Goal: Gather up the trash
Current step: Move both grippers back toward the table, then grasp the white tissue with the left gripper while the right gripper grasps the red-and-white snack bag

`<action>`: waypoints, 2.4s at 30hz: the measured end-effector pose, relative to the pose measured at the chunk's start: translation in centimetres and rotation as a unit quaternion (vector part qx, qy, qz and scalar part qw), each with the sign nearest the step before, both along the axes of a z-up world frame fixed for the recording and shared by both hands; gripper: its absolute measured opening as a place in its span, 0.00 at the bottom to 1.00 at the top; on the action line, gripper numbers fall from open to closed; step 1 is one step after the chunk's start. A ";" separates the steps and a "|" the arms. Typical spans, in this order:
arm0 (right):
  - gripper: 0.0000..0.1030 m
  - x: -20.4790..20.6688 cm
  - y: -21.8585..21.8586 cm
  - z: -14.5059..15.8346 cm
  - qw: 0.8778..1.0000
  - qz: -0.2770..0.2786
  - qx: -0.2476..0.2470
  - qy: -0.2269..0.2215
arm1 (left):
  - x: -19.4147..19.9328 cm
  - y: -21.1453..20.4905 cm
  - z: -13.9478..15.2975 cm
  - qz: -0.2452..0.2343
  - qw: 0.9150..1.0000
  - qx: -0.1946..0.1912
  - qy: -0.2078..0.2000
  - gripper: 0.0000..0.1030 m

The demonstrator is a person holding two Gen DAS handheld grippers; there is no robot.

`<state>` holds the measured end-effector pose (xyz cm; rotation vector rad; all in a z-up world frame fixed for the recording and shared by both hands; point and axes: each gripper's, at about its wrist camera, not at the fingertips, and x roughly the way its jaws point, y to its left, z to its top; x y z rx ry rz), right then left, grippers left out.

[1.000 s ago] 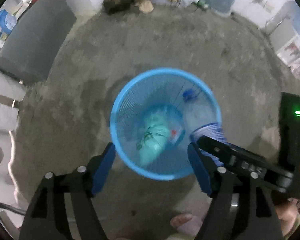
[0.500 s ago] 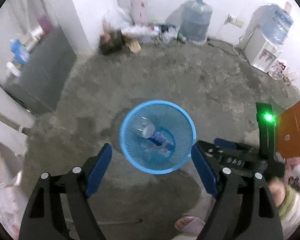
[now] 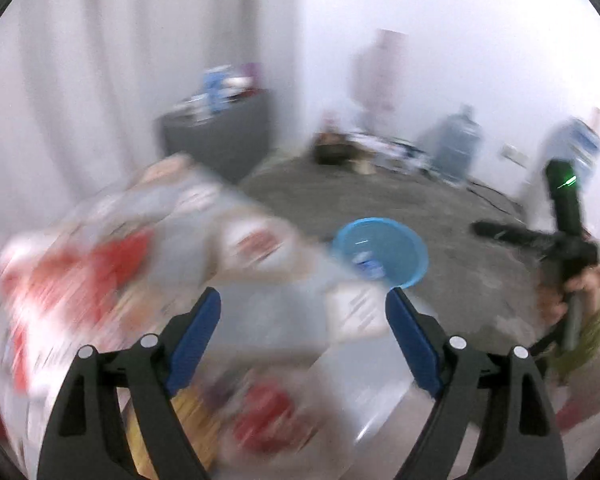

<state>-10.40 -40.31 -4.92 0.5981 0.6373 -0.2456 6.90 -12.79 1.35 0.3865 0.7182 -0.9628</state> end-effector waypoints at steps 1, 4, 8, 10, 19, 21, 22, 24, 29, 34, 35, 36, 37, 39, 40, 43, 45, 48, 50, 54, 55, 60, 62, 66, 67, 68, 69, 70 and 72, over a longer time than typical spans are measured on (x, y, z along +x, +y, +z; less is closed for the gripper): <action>0.74 0.9 1.2 0.5 1.000 0.028 0.001 -0.007 | 0.0 2.5 -0.4 0.027 1.000 0.001 -0.002 0.80; 0.74 3.6 4.4 1.0 0.996 0.083 -0.002 -0.017 | 0.4 9.5 -1.7 0.098 0.995 0.000 -0.006 0.80; 0.74 7.7 8.7 1.5 0.988 0.151 -0.005 -0.020 | 1.2 16.4 -2.9 0.164 0.986 -0.014 -0.003 0.80; 0.74 10.3 10.8 1.6 0.982 0.185 -0.014 -0.014 | 1.5 18.4 -3.1 0.184 0.983 -0.025 -0.013 0.80; 0.73 17.1 17.5 4.8 0.960 0.267 -0.079 -0.023 | 6.2 21.1 -2.7 0.197 0.977 -0.077 -0.039 0.80; 0.72 18.7 18.4 5.8 0.952 0.286 -0.105 -0.029 | 7.0 21.6 -2.5 0.193 0.977 -0.078 -0.048 0.80; 0.72 19.5 18.8 6.1 0.947 0.297 -0.119 -0.033 | 7.9 21.5 -2.4 0.190 0.977 -0.080 -0.051 0.80; 0.71 20.4 19.3 6.9 0.937 0.316 -0.143 -0.041 | 8.7 21.8 -2.1 0.188 0.977 -0.084 -0.051 0.80; 0.70 25.1 21.0 7.7 0.914 0.362 -0.177 -0.055 | 12.5 22.5 -2.2 0.191 0.976 -0.103 -0.031 0.75; 0.70 30.1 22.9 7.8 0.893 0.399 -0.198 -0.063 | 14.4 22.6 -3.1 0.191 0.976 -0.099 -0.010 0.65; 0.70 31.3 23.4 7.7 0.889 0.406 -0.203 -0.064 | 14.3 22.7 -3.3 0.188 0.977 -0.102 -0.006 0.62; 0.70 32.2 23.8 7.4 0.885 0.412 -0.207 -0.064 | 14.2 22.8 -3.6 0.186 0.977 -0.103 -0.001 0.62; 0.70 33.1 24.3 7.2 0.881 0.420 -0.211 -0.063 | 14.1 22.8 -3.9 0.185 0.977 -0.101 0.002 0.60; 0.69 34.6 25.3 6.6 0.871 0.428 -0.236 -0.057 | 14.0 22.7 -4.7 0.185 0.978 -0.093 0.011 0.55; 0.69 35.5 25.9 6.2 0.865 0.435 -0.245 -0.052 | 13.9 22.7 -5.0 0.185 0.978 -0.091 0.016 0.53; 0.64 36.7 26.9 5.2 0.856 0.443 -0.266 -0.031 | 13.9 22.9 -5.7 0.182 0.978 -0.095 0.034 0.46; 0.45 37.2 27.2 4.4 0.851 0.445 -0.278 -0.008 | 13.7 23.0 -5.9 0.181 0.978 -0.097 0.037 0.45; 0.24 36.7 26.6 4.1 0.857 0.431 -0.283 0.016 | 13.5 23.0 -6.2 0.179 0.978 -0.097 0.042 0.44; 0.20 35.8 25.4 4.8 0.868 0.425 -0.256 0.012 | 13.5 23.0 -6.4 0.177 0.978 -0.096 0.046 0.43; 0.19 32.3 22.1 6.8 0.890 0.395 -0.229 -0.001 | 13.1 22.7 -6.4 0.171 0.980 -0.094 0.048 0.43; 0.19 31.2 21.1 7.3 0.896 0.384 -0.221 -0.005 | 13.0 22.7 -6.4 0.171 0.980 -0.094 0.049 0.43; 0.19 26.5 16.6 8.9 0.925 0.336 -0.175 -0.017 | 13.2 22.7 -6.4 0.174 0.978 -0.096 0.056 0.43; 0.19 24.2 15.5 8.8 0.933 0.318 -0.168 -0.012 | 13.6 22.4 -6.7 0.171 0.978 -0.095 0.070 0.43; 0.19 20.5 14.4 7.0 0.945 0.303 -0.127 0.006 | 14.2 21.6 -7.6 0.174 0.978 -0.078 0.080 0.43; 0.19 19.6 14.4 6.1 0.947 0.298 -0.119 0.017 | 14.3 21.3 -7.8 0.176 0.979 -0.069 0.078 0.43; 0.19 19.0 14.4 5.5 0.948 0.295 -0.116 0.024 | 14.5 21.1 -8.1 0.179 0.979 -0.060 0.076 0.43; 0.19 18.5 14.5 4.9 0.950 0.292 -0.109 0.031 | 14.6 20.7 -8.3 0.182 0.979 -0.048 0.071 0.43; 0.19 18.2 14.5 4.5 0.951 0.291 -0.103 0.035 | 14.6 20.4 -8.5 0.185 0.980 -0.039 0.065 0.43; 0.19 17.7 14.6 3.8 0.954 0.283 -0.091 0.042 | 14.6 19.9 -8.9 0.184 0.981 -0.022 0.055 0.40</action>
